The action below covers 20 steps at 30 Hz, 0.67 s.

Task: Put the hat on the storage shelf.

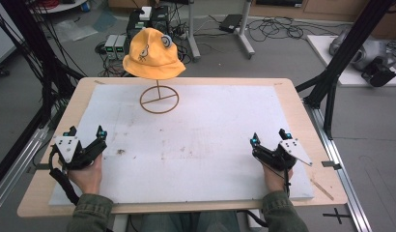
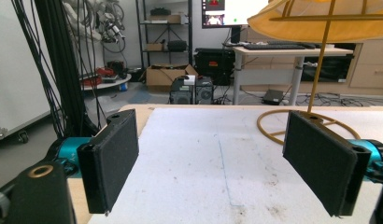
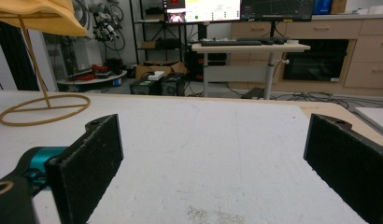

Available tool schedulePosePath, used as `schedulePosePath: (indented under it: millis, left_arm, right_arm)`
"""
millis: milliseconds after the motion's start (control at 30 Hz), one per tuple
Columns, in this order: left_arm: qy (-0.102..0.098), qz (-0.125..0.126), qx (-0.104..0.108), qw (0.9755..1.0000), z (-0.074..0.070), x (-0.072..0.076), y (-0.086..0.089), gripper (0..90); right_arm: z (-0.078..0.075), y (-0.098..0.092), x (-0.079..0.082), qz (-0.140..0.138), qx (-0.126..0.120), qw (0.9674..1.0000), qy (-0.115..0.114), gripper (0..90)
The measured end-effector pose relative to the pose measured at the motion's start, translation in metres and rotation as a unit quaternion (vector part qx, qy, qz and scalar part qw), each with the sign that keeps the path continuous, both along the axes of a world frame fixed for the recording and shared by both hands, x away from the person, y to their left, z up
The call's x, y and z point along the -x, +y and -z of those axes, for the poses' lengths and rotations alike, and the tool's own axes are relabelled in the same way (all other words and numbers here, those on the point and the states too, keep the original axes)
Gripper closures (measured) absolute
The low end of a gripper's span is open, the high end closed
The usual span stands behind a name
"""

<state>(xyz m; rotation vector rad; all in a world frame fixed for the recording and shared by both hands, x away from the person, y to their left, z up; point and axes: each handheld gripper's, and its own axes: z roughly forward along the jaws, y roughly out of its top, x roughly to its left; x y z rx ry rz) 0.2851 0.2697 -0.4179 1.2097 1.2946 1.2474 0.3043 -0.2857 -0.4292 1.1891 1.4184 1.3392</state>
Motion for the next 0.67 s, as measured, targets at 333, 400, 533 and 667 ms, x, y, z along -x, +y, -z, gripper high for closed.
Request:
schedulePosePath:
  millis: [333, 400, 533, 667]
  left_arm:
    - [0.008, 0.002, -0.006, 0.9999, 0.0007, -0.0009, -0.0011, 18.7]
    - [0.008, 0.002, -0.007, 0.9999, 0.0008, -0.001, -0.0018, 18.7]
    - [0.011, 0.004, -0.01, 0.9999, 0.0014, -0.0011, -0.0024, 18.7]
    - [0.011, 0.009, -0.01, 0.9999, 0.0013, -0.0006, -0.003, 18.7]
  right_arm:
    - [0.0002, -0.0001, -0.0004, 0.002, -0.005, 1.0, 0.002, 4.3]
    - [0.0003, 0.0, -0.0006, 0.002, -0.003, 1.0, 0.002, 4.3]
    - [0.0004, -0.0002, -0.001, 0.001, -0.001, 1.0, 0.001, 4.3]
    - [0.0005, -0.0001, -0.0012, 0.003, -0.004, 1.0, 0.004, 4.3]
